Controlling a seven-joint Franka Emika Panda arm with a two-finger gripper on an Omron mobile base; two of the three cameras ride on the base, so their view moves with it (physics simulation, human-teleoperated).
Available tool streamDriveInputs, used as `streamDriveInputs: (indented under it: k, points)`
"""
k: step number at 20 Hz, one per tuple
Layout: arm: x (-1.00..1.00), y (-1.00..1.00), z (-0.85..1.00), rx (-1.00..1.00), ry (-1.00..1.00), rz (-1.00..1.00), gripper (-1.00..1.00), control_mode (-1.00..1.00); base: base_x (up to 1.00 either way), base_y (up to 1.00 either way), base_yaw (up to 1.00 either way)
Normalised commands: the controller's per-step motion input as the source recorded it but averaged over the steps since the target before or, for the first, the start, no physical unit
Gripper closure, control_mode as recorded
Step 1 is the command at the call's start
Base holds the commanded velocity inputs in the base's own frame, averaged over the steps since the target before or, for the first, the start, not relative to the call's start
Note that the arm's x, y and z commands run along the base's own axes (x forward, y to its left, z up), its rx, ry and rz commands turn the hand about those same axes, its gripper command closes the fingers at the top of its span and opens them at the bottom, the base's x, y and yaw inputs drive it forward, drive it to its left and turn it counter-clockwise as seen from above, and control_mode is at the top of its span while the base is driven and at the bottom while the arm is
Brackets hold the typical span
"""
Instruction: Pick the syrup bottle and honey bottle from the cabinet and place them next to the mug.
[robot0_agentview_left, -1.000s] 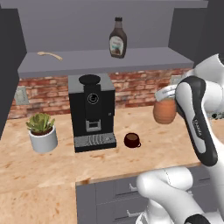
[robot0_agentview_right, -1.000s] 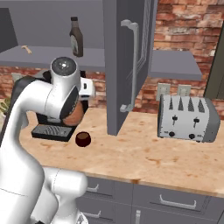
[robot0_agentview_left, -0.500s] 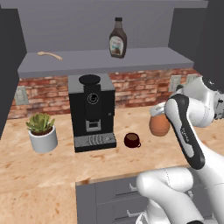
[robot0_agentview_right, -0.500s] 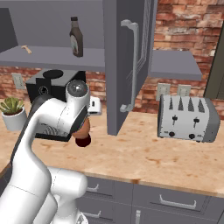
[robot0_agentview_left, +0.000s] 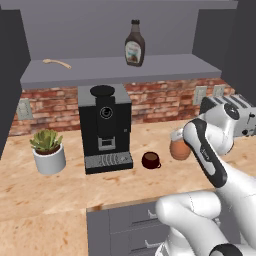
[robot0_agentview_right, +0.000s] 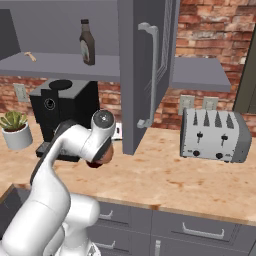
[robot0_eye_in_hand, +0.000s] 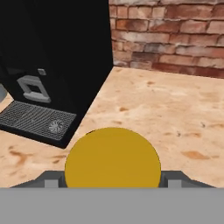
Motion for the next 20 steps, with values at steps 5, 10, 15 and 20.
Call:
streamDriveInputs:
  k: [5,10,15,20]
  points:
    - [0.40,-0.30,-0.08,0.00,0.02,0.10,1.00,-1.00,0.00,0.00,0.00]
    - [0.36,-0.05,-0.09,0.00,0.01,0.08,1.00,-1.00,0.00,0.00,0.00]
    - [0.19,0.00,-0.19,0.00,0.00,0.06,1.00,-1.00,0.00,0.00,0.00]
    - [0.12,0.00,-0.35,0.00,0.00,0.13,1.00,-1.00,0.00,0.00,0.00]
